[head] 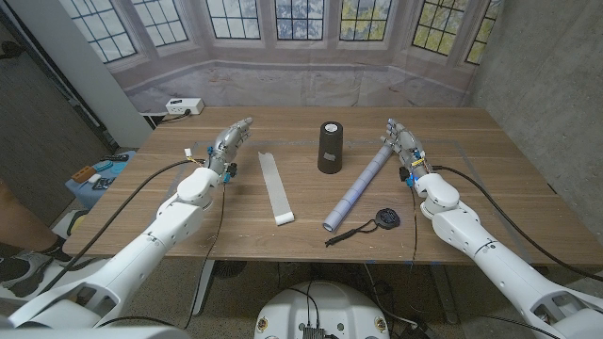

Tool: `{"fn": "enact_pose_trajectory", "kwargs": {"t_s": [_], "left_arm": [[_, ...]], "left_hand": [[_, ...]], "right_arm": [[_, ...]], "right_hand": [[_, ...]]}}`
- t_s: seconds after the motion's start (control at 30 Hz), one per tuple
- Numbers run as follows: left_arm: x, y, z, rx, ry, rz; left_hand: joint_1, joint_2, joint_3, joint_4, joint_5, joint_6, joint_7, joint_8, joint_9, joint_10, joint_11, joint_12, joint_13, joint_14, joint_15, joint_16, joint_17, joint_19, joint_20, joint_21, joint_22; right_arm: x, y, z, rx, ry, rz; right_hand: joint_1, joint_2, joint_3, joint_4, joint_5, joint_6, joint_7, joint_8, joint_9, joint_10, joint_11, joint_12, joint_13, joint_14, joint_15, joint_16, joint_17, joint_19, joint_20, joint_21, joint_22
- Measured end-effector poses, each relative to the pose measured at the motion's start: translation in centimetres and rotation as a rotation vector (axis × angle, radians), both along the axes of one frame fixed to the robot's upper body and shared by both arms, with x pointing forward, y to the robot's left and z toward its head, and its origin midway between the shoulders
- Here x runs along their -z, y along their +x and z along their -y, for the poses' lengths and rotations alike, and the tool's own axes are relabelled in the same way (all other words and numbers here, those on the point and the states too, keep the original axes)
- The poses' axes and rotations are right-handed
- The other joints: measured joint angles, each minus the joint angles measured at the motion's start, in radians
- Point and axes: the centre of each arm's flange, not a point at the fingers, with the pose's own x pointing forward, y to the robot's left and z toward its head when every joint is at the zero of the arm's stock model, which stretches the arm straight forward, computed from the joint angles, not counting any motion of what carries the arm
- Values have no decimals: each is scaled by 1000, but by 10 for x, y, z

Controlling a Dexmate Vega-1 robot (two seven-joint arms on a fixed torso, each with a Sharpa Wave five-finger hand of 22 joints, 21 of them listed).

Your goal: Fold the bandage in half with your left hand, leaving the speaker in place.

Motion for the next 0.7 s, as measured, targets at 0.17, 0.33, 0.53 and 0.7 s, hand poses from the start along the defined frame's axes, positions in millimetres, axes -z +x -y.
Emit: {"fn": "enact_pose_trajectory", "kwargs": {"t_s": [0.17, 0.33, 0.53, 0.7], "left_arm": [[-3, -2, -4, -24, 27, 7], [-6, -4, -8, -50, 60, 13], [-12, -10, -13, -96, 108, 21], [-16, -14, -16, -129, 138, 25]], "left_hand": [[3, -3, 1, -7, 0, 8, -8, 0, 0, 10, -7, 0, 5, 4, -4, 0, 0, 4, -4, 0, 1], [8, -8, -3, -11, 4, 24, -13, 0, 0, 17, -14, 0, 5, 11, -11, 0, 0, 11, -3, 0, 1], [46, -19, -5, -22, 8, 87, -1, 2, 5, 51, -23, 0, 5, 41, -20, 0, 5, 43, -11, 5, 1], [54, -22, -6, -23, 8, 107, 0, 6, 5, 59, -27, 0, 5, 50, -18, 0, 5, 46, -14, 5, 1]], "right_arm": [[-1, 1, 0, 3, -1, 3], [-2, 4, 0, 6, -3, 3], [-5, 7, -2, 2, -10, 5], [-6, 9, -2, 0, -14, 5]], "right_hand": [[0, 0, 4, -4, 0, 0, 0, 0, 0, 0, 0, 0, 0, 0, 0, 0, 0, 0, 0, 0, 0], [0, 0, 4, -4, 0, 0, 0, 0, 0, 5, -5, 0, 0, 0, 0, 0, 0, 0, 0, 0, 0], [3, 3, 5, -11, 0, 5, -2, 0, 0, 5, -5, 0, 0, 0, 0, 0, -5, 0, 0, 0, 0], [4, 4, 5, -11, 0, 5, -2, 0, 0, 5, -5, 0, 0, 0, 0, 8, -5, 0, 0, 0, 0]]}}
